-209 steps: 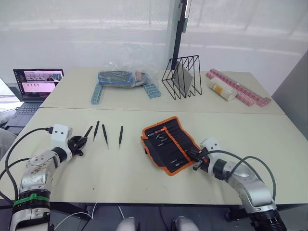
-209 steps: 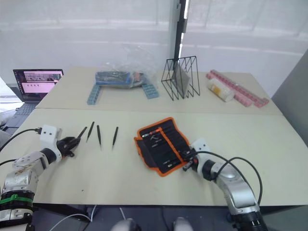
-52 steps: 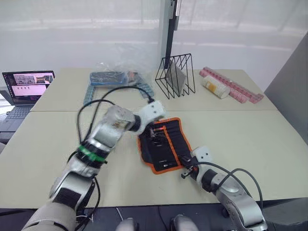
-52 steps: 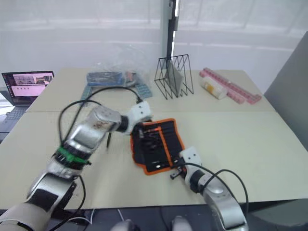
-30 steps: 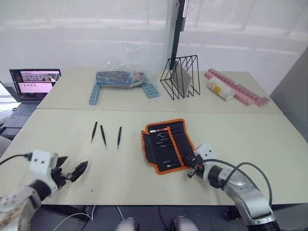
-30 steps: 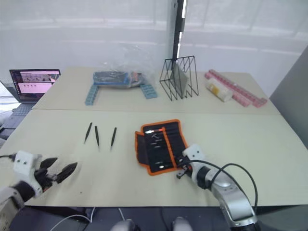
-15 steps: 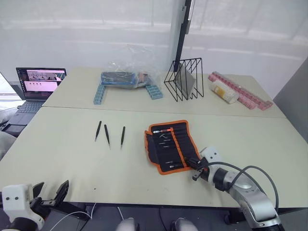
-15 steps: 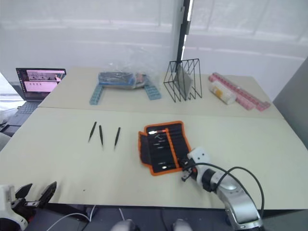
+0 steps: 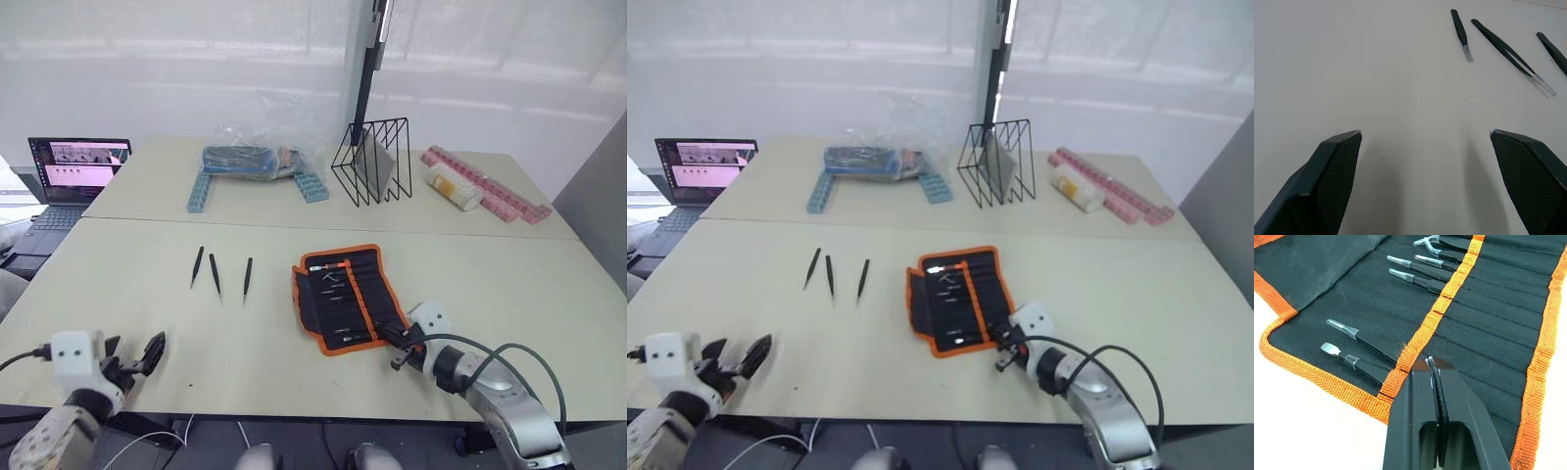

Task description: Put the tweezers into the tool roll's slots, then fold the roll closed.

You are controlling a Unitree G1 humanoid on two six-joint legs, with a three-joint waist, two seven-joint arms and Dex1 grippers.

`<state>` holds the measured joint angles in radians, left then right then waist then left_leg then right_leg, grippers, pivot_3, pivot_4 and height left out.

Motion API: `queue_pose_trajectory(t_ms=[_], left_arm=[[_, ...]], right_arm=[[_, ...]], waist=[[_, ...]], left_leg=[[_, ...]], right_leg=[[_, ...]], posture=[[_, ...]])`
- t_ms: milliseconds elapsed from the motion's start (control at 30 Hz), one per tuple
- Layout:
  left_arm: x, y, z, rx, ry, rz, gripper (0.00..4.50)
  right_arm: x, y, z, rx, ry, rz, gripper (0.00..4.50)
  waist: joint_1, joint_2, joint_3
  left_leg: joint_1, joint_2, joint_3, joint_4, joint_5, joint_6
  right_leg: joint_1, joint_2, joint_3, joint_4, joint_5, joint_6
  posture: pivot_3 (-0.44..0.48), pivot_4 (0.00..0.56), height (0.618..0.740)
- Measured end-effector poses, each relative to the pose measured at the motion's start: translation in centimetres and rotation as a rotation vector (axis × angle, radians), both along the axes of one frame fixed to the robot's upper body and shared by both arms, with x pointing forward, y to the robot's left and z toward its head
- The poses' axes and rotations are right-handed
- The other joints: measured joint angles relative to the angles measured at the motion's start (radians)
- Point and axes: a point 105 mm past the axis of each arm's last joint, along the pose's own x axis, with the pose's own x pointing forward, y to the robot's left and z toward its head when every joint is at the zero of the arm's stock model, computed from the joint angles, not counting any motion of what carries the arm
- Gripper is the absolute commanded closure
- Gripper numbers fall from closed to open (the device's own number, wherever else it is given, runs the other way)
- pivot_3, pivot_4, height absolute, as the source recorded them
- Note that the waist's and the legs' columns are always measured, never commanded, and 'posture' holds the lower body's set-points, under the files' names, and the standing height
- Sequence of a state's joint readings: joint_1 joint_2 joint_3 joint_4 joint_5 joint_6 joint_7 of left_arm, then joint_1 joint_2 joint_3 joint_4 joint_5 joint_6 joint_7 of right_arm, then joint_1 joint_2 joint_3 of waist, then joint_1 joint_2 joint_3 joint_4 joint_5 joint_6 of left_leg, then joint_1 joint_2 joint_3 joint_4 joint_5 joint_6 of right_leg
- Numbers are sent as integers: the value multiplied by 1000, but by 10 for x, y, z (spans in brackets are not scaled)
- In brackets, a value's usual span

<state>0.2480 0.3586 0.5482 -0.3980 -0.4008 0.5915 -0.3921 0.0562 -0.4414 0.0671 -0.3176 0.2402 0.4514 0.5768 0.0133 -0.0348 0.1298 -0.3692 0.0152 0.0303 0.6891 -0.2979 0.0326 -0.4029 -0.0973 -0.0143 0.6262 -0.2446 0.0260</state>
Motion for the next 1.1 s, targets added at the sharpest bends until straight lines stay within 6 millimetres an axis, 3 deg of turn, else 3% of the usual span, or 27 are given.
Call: queue_pose_trajectory(t_ms=[333,1000,1033,1100], left_arm=[[57,-12,-4,82,54,-47,37],[124,-36,-2,124,56,-109,37],[125,-36,-2,125,54,-111,580],[128,-39,-2,124,52,-124,1138]], right_arm=[[1,2,2,8,-12,-18,4500],[4,4,4,10,-16,-40,4500],[4,4,4,9,-16,-41,4500],[4,4,4,9,-14,-41,4500]], waist=[[3,5,-2],[14,8,-4],[14,8,-4],[14,8,-4]], left_leg=[[1,0,0,0,1,-1],[1,-1,0,0,1,-2],[1,-1,0,0,1,-2],[1,-1,0,0,1,-2]], right_leg=[[0,-1,1,2,0,0],[0,-3,0,3,1,1],[0,-3,0,3,1,1],[0,-4,0,3,1,1]], posture=[[0,150,722],[0,150,722],[0,150,722],[0,150,722]])
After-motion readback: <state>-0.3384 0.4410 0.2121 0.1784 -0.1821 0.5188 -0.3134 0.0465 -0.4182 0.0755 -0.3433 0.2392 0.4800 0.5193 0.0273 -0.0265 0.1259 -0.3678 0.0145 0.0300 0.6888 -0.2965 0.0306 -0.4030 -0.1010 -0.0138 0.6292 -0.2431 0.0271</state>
